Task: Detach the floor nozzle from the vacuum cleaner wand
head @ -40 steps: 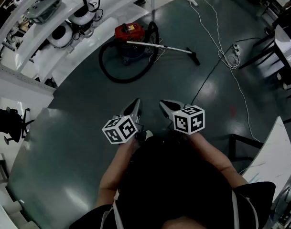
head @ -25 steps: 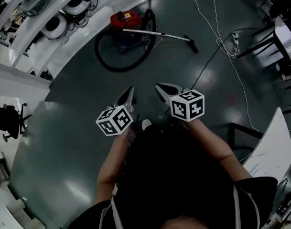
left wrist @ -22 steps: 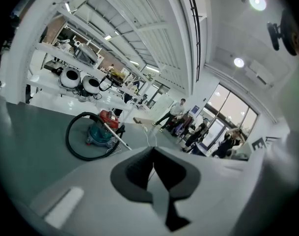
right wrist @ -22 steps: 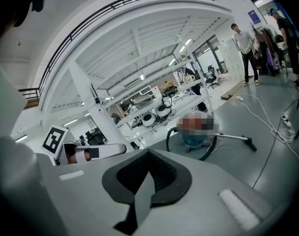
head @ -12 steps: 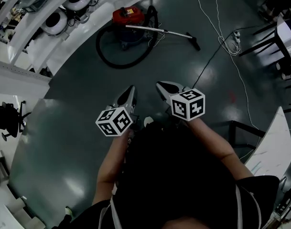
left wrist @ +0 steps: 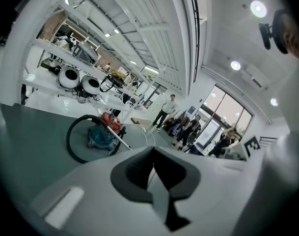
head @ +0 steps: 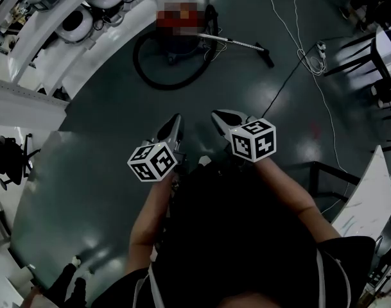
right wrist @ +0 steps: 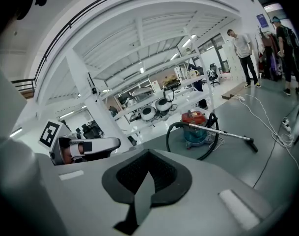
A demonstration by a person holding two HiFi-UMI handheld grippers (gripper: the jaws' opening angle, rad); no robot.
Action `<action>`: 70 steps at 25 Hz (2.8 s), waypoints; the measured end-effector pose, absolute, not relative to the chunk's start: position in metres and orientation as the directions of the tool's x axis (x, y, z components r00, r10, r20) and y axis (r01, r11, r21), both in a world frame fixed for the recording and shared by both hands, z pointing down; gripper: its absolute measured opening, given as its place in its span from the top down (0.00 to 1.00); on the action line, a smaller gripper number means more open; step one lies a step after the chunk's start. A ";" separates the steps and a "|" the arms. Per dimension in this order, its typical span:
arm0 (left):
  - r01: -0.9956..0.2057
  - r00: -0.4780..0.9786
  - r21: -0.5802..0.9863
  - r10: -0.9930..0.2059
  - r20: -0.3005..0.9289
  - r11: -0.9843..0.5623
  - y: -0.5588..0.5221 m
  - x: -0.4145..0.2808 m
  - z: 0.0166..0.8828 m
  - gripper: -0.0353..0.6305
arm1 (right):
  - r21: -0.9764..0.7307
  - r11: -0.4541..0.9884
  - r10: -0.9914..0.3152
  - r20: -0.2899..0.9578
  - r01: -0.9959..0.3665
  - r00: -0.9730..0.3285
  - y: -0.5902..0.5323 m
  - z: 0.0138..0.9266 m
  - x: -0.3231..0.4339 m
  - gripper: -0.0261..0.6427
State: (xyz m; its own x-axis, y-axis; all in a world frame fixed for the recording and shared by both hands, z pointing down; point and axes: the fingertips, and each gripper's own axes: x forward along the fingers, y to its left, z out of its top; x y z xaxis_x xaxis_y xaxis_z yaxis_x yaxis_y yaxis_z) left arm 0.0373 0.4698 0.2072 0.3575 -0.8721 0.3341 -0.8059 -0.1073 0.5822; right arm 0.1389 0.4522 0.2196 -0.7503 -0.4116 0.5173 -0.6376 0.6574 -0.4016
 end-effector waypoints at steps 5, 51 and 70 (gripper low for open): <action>-0.813 0.349 0.573 -0.873 0.341 -0.101 0.471 0.025 0.209 0.93 | -0.416 0.687 -0.366 0.510 -0.595 -0.779 0.458 0.220 0.123 0.96; -0.869 0.184 0.495 -0.918 0.352 0.016 0.218 0.041 0.210 0.93 | -0.387 0.742 -0.389 0.417 -0.547 -0.822 0.165 0.217 0.149 0.97; -0.885 0.255 0.463 -0.872 0.418 -0.037 0.133 -0.043 0.235 0.93 | -0.398 0.705 -0.388 0.476 -0.587 -0.789 0.097 0.242 0.062 0.97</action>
